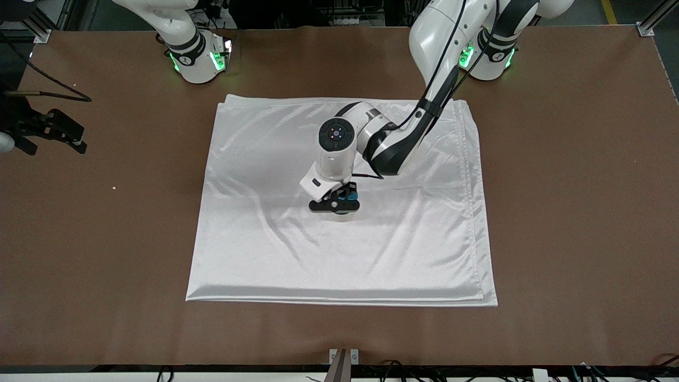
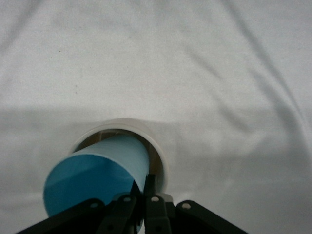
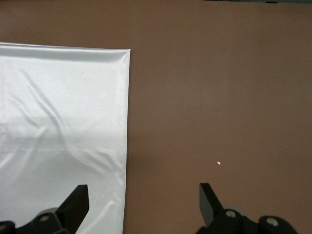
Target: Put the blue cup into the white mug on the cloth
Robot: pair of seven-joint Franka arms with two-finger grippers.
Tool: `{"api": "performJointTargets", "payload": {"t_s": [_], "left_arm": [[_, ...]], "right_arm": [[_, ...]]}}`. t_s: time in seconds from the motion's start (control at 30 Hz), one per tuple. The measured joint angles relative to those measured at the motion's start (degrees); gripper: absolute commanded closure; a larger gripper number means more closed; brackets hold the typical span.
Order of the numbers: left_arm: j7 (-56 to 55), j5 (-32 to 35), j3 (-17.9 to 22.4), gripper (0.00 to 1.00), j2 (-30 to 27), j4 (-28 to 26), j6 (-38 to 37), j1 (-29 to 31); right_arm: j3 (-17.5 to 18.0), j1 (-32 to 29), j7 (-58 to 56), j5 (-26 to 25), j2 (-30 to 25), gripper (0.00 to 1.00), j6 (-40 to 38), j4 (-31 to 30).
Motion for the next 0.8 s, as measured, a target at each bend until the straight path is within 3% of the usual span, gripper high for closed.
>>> {"api": "performJointTargets", "payload": {"t_s": [0.23,0.43,0.8], "left_arm": [[0.0,0.0,0.0,0.25,-0.1,0.65,0.07,0.07],[0.0,0.0,0.04,0.0,-0.73,1.3,0.03,0.16],[0.04,0.36,0.73,0.0,-7.04,1.3,-10.51,2.85]], "right_arm": [[-0.03,-0.01,0.0,0.32,0.0,0.0,-0.89,0.0],[-0.02,0.0,0.0,0.57,0.0,0.0,-0.97,0.0],[0.04,0.01,0.0,0.84,0.0,0.0,-0.97,0.02]]}}
